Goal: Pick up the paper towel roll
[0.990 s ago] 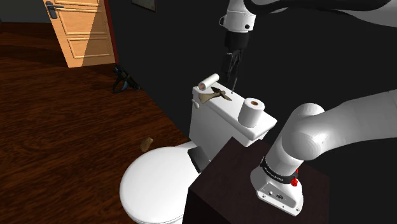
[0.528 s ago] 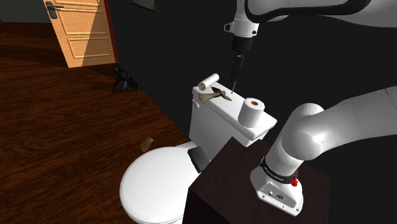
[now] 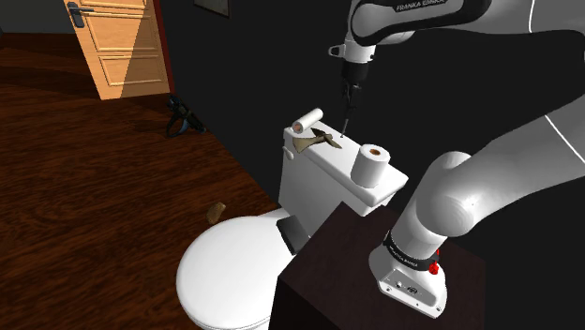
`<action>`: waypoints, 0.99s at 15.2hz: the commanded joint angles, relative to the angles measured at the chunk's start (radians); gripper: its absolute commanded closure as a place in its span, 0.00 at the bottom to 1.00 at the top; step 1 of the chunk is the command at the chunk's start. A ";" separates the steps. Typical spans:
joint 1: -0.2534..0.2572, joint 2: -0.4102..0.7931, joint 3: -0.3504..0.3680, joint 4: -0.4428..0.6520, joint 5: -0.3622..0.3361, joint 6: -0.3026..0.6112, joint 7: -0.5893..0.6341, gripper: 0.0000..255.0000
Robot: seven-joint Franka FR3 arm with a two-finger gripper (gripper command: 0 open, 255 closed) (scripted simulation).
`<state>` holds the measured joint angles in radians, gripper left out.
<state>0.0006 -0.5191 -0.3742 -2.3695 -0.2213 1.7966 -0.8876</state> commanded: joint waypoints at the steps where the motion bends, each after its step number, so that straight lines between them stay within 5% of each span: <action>1: 0.014 0.067 -0.052 0.043 -0.004 0.028 -0.108 0.00; 10: 0.070 0.452 -0.245 0.288 0.127 0.143 -0.606 0.00; 15: 0.029 0.705 -0.263 0.480 0.280 0.151 -0.888 0.00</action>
<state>0.0385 0.1384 -0.6393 -1.9308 0.0283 1.9519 -1.7185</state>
